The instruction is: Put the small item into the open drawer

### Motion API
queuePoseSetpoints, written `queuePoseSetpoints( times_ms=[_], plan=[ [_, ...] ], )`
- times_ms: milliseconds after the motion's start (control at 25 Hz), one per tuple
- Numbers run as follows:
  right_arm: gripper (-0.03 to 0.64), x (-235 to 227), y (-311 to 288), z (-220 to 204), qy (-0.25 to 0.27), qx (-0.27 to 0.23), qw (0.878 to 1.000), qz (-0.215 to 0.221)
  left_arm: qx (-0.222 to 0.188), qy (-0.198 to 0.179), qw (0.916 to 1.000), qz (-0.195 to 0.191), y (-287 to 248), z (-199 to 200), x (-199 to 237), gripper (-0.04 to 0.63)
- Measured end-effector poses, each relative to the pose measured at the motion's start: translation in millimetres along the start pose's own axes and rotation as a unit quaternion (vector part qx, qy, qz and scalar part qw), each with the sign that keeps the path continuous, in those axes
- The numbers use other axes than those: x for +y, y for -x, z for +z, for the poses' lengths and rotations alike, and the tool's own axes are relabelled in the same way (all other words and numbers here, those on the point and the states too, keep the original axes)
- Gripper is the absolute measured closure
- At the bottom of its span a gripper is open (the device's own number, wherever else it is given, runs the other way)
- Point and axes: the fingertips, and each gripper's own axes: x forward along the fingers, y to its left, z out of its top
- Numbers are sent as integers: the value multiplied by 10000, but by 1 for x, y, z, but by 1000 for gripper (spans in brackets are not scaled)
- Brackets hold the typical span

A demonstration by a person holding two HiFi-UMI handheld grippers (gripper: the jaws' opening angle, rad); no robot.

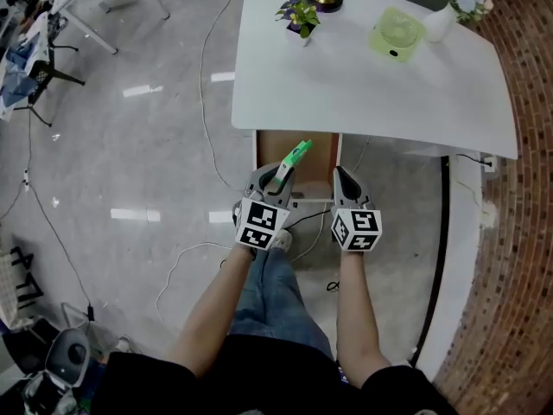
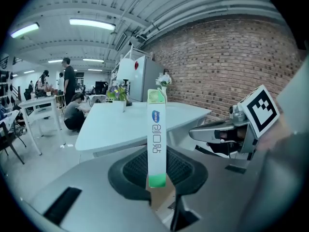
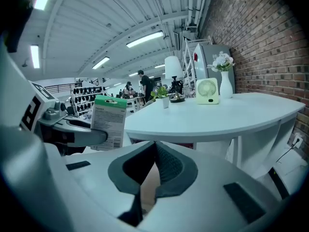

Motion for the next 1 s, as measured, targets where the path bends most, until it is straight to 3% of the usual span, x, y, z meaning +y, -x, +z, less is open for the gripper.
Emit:
queuePoseSetpoints(
  times_ms=[320, 640, 1000],
  plan=[
    [614, -9, -46, -54, 44, 340, 9994, 111, 403, 332, 9986, -127, -50, -66, 7, 506],
    [614, -22, -97, -92, 209, 594, 9978, 190, 829, 756, 9937, 32, -106, -117, 26, 506],
    [614, -25, -129, -122, 391, 866, 9951, 265, 1744, 1003, 9789, 348, -155, -183, 43, 505]
  ],
)
